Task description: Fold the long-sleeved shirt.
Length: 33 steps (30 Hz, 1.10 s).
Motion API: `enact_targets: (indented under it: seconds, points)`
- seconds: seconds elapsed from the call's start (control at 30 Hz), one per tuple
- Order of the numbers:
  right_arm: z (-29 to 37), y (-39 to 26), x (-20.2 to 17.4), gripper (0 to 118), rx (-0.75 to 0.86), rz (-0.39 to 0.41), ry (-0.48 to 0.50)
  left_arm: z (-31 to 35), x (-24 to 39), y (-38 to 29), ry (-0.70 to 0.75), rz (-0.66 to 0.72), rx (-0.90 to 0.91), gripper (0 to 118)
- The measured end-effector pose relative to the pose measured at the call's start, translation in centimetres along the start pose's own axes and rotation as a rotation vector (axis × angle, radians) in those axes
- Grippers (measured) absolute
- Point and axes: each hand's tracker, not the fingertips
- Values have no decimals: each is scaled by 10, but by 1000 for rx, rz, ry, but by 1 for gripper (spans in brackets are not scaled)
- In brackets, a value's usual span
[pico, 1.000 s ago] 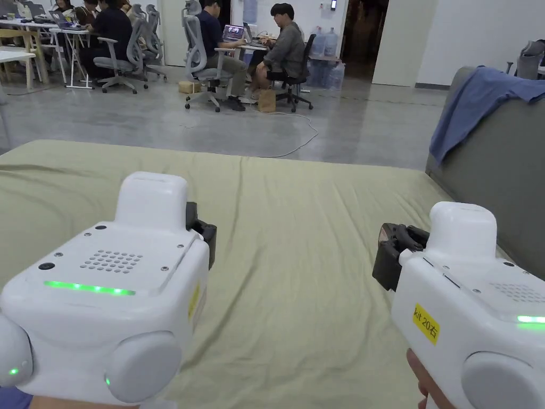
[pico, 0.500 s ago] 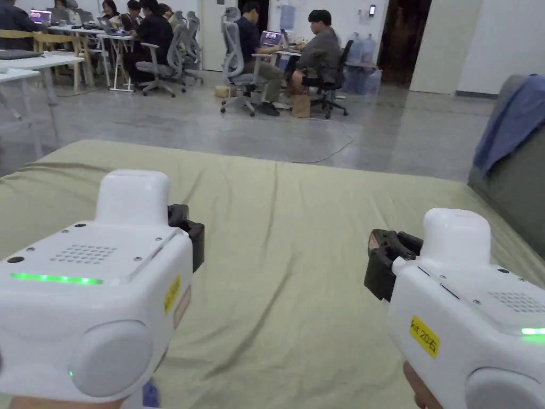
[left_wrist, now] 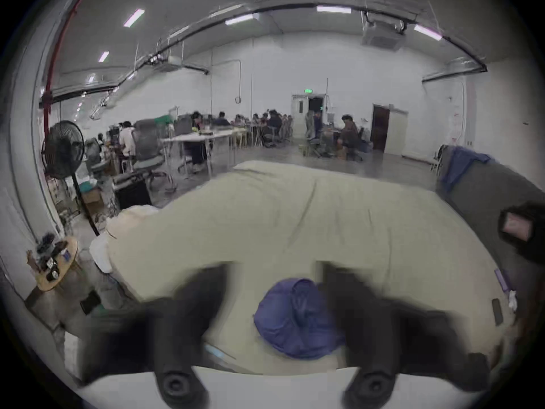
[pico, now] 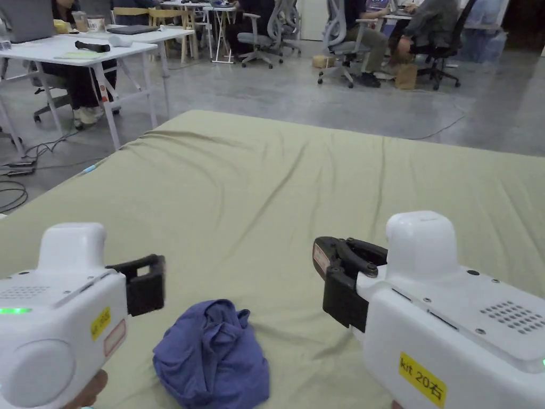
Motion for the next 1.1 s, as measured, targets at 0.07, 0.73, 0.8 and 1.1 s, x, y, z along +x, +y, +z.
enact_targets:
  seconds: [0.07, 0.73, 0.8, 1.1]
  points:
    - [-1, -10, 10, 0, -44, 14, -33, -29, 1, -12, -24, 20, 18, 117]
    - [11, -67, 69, 0, -213, -83, -192, -171, 27, -35, -111, 80, -349, 13]
    - [17, -65, 71, 0, -186, -114, -194, -151, 41, -10, -162, 71, -305, 11]
    - [96, -37, 94, 0, -11, -165, -273, -60, 157, 89, -531, 34, -134, 10]
